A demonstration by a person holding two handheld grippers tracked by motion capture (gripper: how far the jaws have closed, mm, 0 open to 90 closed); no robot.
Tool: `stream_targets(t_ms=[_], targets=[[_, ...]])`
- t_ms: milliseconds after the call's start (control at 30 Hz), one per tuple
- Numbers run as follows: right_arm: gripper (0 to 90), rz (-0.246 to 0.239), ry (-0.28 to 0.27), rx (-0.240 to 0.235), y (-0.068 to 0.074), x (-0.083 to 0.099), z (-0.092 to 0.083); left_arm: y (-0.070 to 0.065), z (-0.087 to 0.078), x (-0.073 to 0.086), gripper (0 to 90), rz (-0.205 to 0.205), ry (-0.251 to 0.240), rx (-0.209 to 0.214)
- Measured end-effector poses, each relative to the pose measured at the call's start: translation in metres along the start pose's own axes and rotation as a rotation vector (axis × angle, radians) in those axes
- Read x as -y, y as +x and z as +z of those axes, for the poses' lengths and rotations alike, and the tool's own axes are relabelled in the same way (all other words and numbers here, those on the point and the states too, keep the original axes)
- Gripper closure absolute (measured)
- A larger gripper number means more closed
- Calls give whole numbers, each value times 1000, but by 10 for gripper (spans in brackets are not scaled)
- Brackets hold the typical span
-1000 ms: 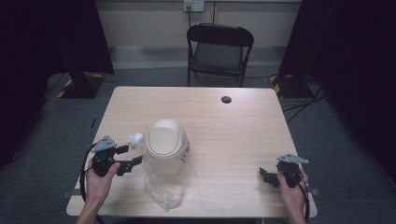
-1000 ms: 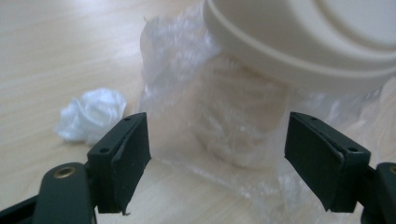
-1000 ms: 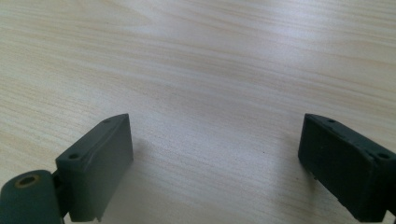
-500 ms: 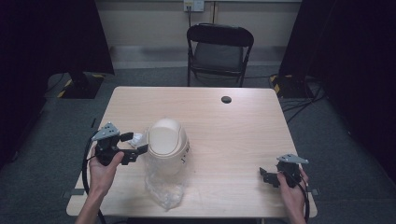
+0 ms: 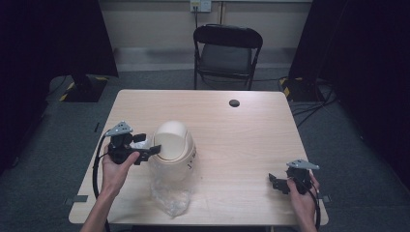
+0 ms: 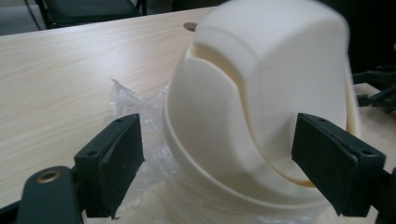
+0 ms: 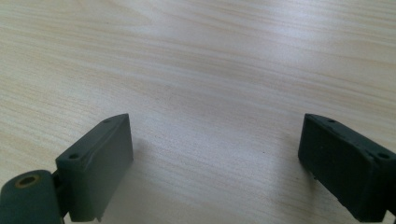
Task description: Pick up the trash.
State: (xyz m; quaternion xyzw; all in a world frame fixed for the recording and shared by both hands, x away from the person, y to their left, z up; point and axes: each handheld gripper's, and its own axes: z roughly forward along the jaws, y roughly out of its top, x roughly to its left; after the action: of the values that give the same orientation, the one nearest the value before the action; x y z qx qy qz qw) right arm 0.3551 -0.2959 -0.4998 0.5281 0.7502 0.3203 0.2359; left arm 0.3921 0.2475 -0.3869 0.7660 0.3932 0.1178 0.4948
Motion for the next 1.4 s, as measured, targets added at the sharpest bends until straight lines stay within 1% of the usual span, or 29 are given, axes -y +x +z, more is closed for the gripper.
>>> stream_targets(t_ms=[33,167,233,267,333,367,567,600,667,700,733,767,800,967,1133,1233,1267,1300,1400], targets=[[93,1,0,0,0,0,0,1,2,0,162,3,10,9],[93,1,0,0,0,0,0,0,7,0,155,17,23,9],[93,1,0,0,0,0,0,0,10,0,155,31,48,6],[93,1,0,0,0,0,0,0,10,0,155,31,48,6],[93,1,0,0,0,0,0,-2,14,0,154,42,69,-5],[93,0,0,0,0,0,0,-3,16,0,155,54,81,-13],[93,-1,0,-1,0,0,0,-2,24,-1,157,41,92,-19],[93,-1,0,-1,0,0,0,-2,26,-1,157,43,92,-22],[93,0,0,-1,0,0,0,-1,29,-4,157,55,109,-36],[93,0,0,-1,0,0,0,-1,29,-4,158,55,109,-36],[93,0,0,-1,0,0,0,-2,32,-7,158,65,123,-46],[93,0,0,-1,0,0,0,-2,32,-7,158,65,123,-46],[93,-1,0,-1,0,0,0,-3,33,-8,159,74,126,-48],[93,-1,0,-1,0,0,0,-3,40,-12,160,66,123,-48],[93,-1,0,-1,0,0,0,-3,40,-11,162,65,120,-45],[93,-1,0,-1,0,0,0,-3,37,-11,167,65,117,-44],[93,0,0,-1,0,0,0,-4,34,-11,167,74,116,-45],[93,0,0,-1,0,0,0,-4,34,-11,167,74,116,-45],[93,-1,0,-1,0,0,0,-7,26,-10,167,82,103,-43]])
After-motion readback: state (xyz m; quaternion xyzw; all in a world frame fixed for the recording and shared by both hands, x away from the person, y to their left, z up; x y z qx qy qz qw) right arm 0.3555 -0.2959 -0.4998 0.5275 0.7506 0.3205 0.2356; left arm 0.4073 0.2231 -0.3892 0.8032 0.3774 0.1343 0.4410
